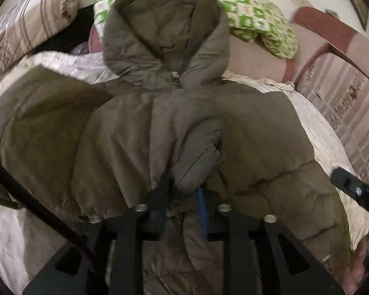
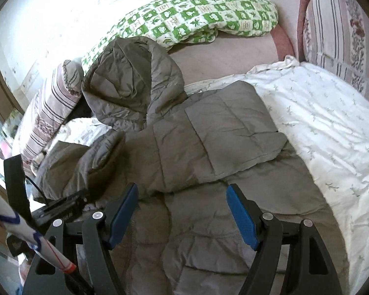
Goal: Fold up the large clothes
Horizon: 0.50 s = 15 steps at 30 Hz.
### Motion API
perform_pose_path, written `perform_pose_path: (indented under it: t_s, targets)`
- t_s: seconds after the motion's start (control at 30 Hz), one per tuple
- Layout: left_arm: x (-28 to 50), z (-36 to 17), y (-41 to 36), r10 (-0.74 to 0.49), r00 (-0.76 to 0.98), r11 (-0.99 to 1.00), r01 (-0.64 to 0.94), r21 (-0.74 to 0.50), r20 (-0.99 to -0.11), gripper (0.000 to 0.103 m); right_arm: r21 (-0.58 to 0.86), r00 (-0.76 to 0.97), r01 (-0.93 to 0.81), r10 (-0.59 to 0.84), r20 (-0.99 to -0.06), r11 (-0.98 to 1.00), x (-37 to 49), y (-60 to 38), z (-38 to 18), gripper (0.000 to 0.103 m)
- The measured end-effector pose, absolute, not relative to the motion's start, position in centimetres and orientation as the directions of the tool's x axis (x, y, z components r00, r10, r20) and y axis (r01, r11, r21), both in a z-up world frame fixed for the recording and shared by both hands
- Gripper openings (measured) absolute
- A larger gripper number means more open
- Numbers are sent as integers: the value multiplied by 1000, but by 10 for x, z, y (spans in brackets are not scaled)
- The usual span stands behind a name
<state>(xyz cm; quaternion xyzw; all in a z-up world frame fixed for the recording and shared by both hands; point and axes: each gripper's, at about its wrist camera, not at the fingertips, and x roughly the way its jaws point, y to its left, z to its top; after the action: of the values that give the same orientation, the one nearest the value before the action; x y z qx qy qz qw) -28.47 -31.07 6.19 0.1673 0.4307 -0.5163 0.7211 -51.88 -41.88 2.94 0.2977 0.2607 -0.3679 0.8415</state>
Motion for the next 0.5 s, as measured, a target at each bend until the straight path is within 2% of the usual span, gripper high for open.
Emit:
perform_pose_path:
  t_s: [0.03, 0.13, 0.2, 0.27, 0.33, 0.43, 0.5]
  targets:
    - [-286, 71, -307, -614, 80, 400, 889, -221, -785, 47, 335, 609, 764, -446, -655, 551, -518, -420, 29, 79]
    - [-286, 119, -278, -708, 93, 378, 887, -265, -700, 55, 409, 660, 723, -384, -645, 556, -515, -421, 26, 79]
    - [-280, 154, -252, -752, 165, 414, 871, -263, -638, 61, 448, 692, 693, -347, -633, 565, -509, -417, 24, 77]
    - [-266, 175, -231, -750, 269, 502, 826, -255, -604, 74, 485, 720, 659, -295, -628, 575, -500, -414, 21, 76]
    - [-247, 186, -200, -707, 388, 614, 751, -242, -591, 74, 533, 748, 623, -236, -621, 572, -488, -411, 15, 76]
    - [-210, 174, -157, -564, 563, 790, 581, -197, -604, 75, 599, 764, 598, -155, -626, 532, -467, -411, 3, 76]
    - [-177, 158, -146, -527, 561, 823, 523, -220, -639, 75, 623, 762, 604, -130, -635, 496, -452, -415, -5, 76]
